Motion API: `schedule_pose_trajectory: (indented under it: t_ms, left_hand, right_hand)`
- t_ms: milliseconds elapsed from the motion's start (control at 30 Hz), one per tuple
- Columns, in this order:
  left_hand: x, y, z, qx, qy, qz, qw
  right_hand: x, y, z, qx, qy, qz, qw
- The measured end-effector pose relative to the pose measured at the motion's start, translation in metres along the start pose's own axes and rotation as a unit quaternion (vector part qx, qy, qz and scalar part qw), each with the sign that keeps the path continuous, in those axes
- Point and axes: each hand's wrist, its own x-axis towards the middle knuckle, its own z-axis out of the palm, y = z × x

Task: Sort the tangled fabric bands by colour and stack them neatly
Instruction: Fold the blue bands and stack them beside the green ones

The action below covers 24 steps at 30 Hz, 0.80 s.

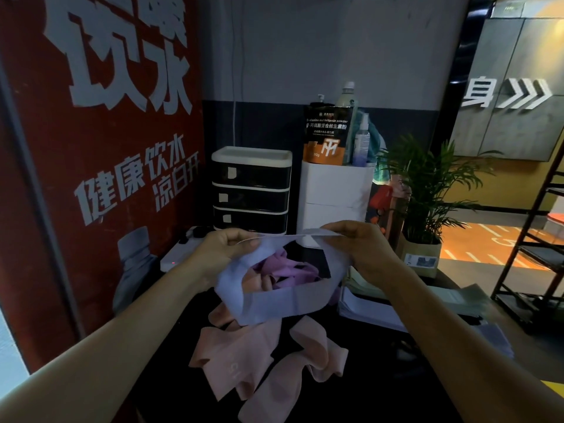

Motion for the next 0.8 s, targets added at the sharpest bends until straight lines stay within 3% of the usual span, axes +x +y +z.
schedule_pose_trajectory:
  t_ms: [267, 467, 633, 733, 800]
  left_hand:
    - [-0.003, 0.001, 0.007, -0.121, -0.05, -0.022, 0.991]
    - [0.002, 0.012, 0.018, -0.115, -0.095, 0.02, 0.989]
    - [0.006, 0.028, 0.029, -0.035, -0.097, 0.063, 0.993]
    - [0.008, 0.037, 0.039, -0.005, -0.095, 0.086, 0.992]
    - [0.009, 0.043, 0.046, -0.02, -0.088, 0.1, 0.991]
  right_hand:
    - [-0.004, 0.008, 0.0, 0.063, -0.048, 0.104, 0.991]
    - [-0.006, 0.003, 0.003, -0.042, -0.105, 0.045, 0.993]
    - [-0.005, -0.018, 0.01, -0.131, -0.036, -0.054, 0.989]
    - [-0.009, -0.036, 0.021, -0.157, -0.076, -0.094, 0.98]
    - [-0.006, -0.04, 0.025, -0.184, -0.061, -0.116, 0.974]
